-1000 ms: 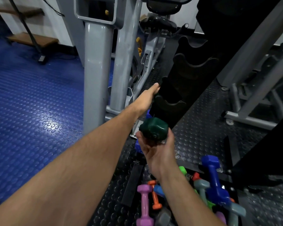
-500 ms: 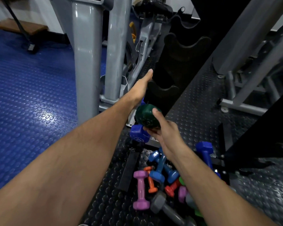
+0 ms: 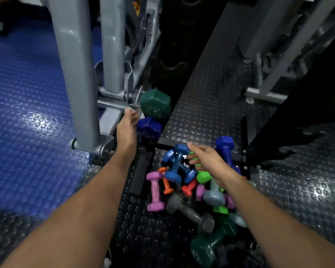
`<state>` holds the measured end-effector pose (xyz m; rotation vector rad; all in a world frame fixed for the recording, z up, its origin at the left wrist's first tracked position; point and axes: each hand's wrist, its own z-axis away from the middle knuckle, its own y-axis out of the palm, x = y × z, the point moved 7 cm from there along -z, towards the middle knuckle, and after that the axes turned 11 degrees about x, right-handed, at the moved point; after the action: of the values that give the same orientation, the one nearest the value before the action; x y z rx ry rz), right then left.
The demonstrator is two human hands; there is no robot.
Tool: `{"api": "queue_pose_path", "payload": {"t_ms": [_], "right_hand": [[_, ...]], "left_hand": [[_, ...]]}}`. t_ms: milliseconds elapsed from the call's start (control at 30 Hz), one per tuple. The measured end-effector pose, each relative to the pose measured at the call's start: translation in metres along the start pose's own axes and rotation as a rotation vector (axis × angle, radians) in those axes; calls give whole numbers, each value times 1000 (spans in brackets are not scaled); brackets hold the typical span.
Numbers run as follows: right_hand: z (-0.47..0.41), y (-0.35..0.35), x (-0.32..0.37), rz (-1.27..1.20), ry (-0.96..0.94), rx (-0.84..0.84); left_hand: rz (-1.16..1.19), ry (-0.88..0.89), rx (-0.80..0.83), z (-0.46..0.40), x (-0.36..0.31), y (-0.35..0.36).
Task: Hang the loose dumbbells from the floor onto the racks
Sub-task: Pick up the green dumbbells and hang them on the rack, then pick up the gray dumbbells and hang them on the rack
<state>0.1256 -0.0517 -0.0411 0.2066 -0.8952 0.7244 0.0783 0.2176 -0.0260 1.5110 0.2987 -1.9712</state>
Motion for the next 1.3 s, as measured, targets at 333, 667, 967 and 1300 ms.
{"api": "queue_pose_path", "payload": {"t_ms": [333,667,967,1300], "right_hand": [[27,-38,-137,46,174,-165],[47,-19,-217,642,362,1],[32,-4,-256,1084,362,24],[18,6,-267,1282,413,38]], "left_hand": [[-282,-275,-117,81,130,2],[-983,-513,501,101,233,63],[-1314,-543,599,107,276,70],[-1596,-421,637,102,289,74]]}}
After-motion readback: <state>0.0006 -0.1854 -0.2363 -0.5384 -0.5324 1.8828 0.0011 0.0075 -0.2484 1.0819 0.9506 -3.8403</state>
